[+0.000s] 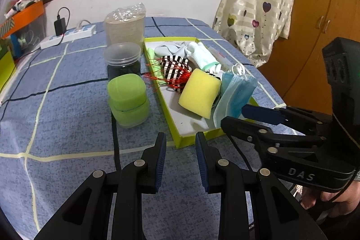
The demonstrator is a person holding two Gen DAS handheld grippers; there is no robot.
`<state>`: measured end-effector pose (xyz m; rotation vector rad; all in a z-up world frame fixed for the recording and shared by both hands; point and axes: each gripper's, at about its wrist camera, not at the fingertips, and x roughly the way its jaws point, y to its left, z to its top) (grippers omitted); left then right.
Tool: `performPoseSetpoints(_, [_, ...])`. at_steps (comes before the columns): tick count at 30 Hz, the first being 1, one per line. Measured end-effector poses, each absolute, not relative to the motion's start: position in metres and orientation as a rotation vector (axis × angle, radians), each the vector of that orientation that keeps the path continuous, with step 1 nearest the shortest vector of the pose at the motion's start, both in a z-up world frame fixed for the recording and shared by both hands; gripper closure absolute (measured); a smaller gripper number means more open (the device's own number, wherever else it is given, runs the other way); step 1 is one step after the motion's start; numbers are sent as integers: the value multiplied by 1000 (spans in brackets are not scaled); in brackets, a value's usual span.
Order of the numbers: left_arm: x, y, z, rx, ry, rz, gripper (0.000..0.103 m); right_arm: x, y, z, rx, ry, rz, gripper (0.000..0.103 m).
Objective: Organize soft objects
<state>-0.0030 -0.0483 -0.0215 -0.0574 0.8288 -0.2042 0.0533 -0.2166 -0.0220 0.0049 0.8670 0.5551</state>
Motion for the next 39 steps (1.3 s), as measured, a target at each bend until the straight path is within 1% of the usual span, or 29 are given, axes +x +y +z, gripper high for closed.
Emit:
performPoseSetpoints(17, [-12, -50, -26, -52, 858, -177, 78, 16, -221, -19, -43, 872, 457, 56])
performPoseSetpoints(25, [-11, -51, -29, -45, 884, -161, 78, 9, -214, -20, -67, 868, 462, 56])
performPoseSetpoints(39, [-13, -53, -29, -22, 867, -164, 78, 6, -207, -23, -74, 870, 472, 56])
